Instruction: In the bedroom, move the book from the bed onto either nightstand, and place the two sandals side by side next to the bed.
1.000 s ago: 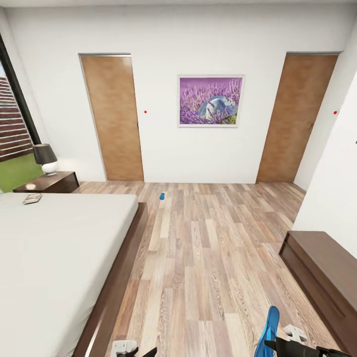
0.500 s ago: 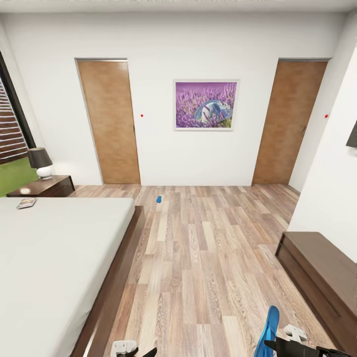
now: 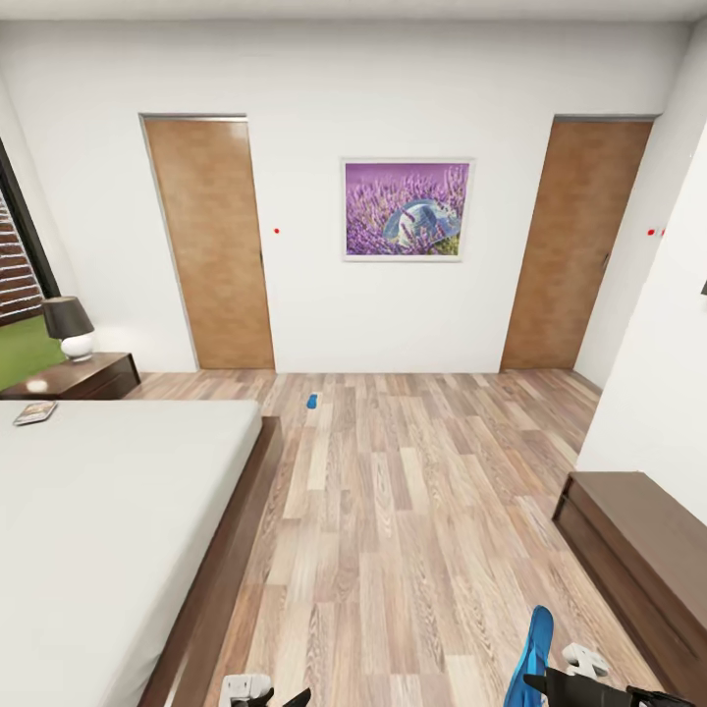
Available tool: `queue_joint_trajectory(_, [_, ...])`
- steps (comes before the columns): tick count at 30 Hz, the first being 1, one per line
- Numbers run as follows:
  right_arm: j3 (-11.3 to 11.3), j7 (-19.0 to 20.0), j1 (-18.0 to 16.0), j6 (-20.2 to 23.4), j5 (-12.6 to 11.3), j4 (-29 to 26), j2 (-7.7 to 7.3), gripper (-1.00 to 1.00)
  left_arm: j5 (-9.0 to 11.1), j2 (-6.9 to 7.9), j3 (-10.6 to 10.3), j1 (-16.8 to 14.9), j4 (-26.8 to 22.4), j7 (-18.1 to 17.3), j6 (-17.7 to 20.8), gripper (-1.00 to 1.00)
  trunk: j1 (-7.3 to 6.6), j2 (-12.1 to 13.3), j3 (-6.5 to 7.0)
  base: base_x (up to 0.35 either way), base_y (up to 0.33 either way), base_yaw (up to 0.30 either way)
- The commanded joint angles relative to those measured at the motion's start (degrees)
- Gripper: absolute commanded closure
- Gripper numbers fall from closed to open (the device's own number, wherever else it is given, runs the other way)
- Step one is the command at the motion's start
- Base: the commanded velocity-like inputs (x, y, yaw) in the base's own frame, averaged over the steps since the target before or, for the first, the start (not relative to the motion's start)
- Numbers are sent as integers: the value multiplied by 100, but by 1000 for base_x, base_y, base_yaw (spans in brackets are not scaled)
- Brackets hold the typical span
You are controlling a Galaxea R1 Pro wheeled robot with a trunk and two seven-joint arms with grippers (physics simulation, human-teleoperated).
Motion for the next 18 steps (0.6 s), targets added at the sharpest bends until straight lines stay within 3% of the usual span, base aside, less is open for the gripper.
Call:
queue_joint_trajectory(1, [24,41,-8,53,-71,14,1,100,60,5,-9,0,-9,1,54,-100,4,-4,-6,328,0,0])
queue_joint_trajectory(18, [24,39,-8,53,-71,14,1,100,58,5,-9,-1,-9,1,54,-100,4,-4,-6,329,0,0])
